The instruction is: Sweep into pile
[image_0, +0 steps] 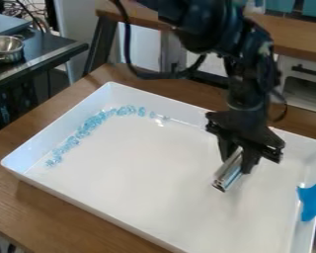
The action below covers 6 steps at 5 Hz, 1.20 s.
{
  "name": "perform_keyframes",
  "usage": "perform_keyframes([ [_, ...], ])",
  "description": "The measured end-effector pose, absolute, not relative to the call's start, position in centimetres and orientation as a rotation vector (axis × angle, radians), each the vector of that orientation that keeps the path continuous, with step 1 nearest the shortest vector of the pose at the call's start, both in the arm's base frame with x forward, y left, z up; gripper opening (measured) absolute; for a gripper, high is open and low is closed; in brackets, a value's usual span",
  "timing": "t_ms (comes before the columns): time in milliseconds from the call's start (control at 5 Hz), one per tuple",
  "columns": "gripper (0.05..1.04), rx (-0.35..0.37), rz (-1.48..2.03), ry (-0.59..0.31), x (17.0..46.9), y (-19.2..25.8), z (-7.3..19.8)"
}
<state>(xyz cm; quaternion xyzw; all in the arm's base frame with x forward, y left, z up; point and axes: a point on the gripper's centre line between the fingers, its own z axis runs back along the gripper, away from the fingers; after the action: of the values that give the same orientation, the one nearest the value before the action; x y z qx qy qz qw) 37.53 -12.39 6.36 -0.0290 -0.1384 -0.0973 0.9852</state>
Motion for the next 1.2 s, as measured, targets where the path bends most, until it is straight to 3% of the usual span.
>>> perform_keyframes([
  [600,0.378,-0.011,-0.148,-0.247,39.2,-11.0,4.0],
  [1200,0.378,-0.032,-0.041,-0.224,39.4,-4.8,3.7],
])
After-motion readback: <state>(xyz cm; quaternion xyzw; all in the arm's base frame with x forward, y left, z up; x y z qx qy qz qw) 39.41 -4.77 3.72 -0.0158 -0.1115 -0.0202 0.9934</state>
